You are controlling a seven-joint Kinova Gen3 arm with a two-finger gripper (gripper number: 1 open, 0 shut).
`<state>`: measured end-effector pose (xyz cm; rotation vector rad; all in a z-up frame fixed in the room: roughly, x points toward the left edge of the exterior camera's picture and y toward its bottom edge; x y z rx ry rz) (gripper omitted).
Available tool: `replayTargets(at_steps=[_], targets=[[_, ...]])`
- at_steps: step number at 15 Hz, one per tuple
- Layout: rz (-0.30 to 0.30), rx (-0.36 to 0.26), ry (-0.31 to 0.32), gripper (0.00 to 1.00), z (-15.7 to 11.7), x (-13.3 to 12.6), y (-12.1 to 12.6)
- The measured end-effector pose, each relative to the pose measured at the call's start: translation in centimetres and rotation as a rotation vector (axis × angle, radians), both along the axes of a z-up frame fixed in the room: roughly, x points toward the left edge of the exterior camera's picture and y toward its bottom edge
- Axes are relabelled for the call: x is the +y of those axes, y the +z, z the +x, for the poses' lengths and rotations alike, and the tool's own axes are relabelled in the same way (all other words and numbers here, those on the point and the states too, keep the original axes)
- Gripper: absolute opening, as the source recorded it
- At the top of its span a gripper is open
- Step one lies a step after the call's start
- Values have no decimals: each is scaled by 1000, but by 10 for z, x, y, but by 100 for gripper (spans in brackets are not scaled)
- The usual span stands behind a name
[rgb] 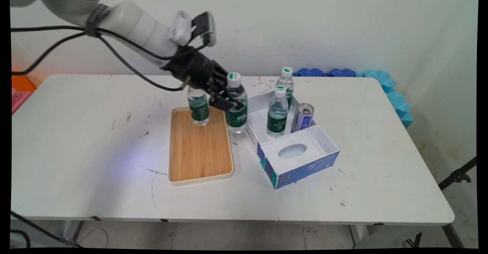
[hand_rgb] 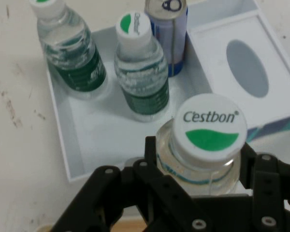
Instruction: Place the picked object on the tray
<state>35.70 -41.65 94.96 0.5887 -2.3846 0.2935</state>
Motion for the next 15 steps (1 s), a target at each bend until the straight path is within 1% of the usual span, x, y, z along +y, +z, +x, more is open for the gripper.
replayTargets(at_steps=[3, 8, 12, 15], targets=[[-1, -6, -8, 0, 16, 5, -2], [-10, -17, -17, 0, 38, 10, -15], [-23, -25, -15, 0, 52, 14, -32], [-29, -28, -13, 0, 57, 17, -44]])
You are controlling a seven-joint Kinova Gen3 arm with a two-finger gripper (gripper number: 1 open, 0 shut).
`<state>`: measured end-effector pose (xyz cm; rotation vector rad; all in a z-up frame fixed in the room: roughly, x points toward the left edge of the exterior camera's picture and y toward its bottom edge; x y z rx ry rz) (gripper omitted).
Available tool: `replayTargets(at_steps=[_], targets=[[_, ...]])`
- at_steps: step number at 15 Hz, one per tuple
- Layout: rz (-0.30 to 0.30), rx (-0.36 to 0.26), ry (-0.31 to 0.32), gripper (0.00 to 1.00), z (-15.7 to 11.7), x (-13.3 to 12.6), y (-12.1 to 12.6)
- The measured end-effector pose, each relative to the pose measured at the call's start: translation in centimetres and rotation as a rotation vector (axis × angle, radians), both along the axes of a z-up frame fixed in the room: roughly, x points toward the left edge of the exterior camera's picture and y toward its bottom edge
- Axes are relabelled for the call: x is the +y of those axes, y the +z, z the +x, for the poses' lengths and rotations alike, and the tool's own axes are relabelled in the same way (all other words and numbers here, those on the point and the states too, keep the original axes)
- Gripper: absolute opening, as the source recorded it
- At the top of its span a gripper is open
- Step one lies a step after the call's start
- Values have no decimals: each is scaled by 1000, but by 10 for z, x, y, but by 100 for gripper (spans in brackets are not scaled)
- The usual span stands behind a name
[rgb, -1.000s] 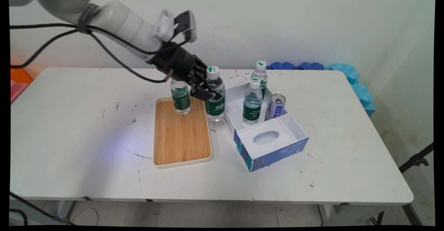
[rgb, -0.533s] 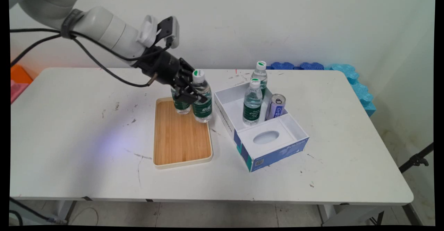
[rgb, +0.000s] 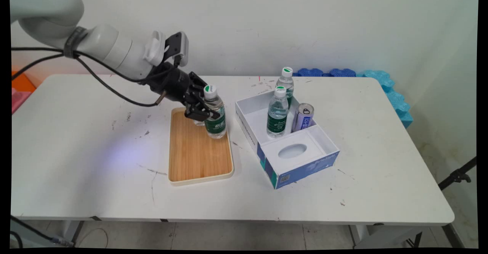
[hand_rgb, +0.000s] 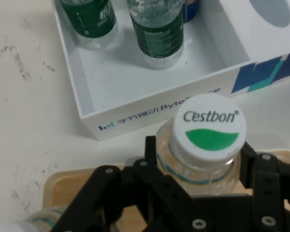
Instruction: Place the picked object on the tray
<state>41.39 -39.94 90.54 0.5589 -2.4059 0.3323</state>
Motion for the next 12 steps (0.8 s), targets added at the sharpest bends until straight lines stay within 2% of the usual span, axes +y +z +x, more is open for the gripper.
replayTargets(at_steps=[12], targets=[[-8, -5, 19, 0, 22, 20, -24]])
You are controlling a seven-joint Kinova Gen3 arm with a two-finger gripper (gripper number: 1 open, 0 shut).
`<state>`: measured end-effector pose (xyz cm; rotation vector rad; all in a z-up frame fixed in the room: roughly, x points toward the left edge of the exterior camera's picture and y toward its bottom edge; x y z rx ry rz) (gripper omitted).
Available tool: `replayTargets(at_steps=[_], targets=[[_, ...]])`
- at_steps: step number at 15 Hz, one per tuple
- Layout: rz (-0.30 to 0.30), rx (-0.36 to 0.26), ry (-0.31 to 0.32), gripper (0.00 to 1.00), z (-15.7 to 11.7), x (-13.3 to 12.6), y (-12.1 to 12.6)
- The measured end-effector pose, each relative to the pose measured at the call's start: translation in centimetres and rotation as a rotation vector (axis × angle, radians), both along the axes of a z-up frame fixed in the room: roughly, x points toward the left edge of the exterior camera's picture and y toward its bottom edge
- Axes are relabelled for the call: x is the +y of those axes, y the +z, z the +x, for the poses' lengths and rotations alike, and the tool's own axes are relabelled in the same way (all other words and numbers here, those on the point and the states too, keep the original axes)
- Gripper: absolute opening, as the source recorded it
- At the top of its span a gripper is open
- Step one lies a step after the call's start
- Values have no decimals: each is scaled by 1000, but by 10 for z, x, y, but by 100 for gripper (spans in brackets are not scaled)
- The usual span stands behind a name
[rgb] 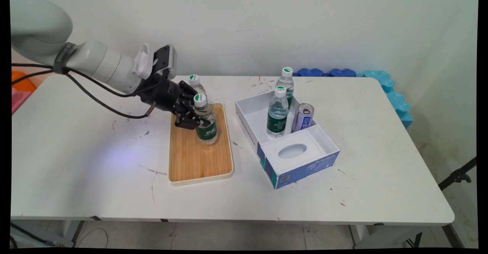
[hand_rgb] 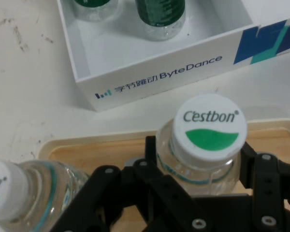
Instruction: Place the picked object on the tray
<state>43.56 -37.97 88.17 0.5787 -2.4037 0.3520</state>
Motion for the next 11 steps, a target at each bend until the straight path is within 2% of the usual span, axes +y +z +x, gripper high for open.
replayTargets(at_steps=[7, 8, 11], targets=[[15, 13, 32, 0, 6, 5, -15], [18, 14, 36, 100, 6, 5, -17], [23, 14, 43, 100, 9, 9, -20]])
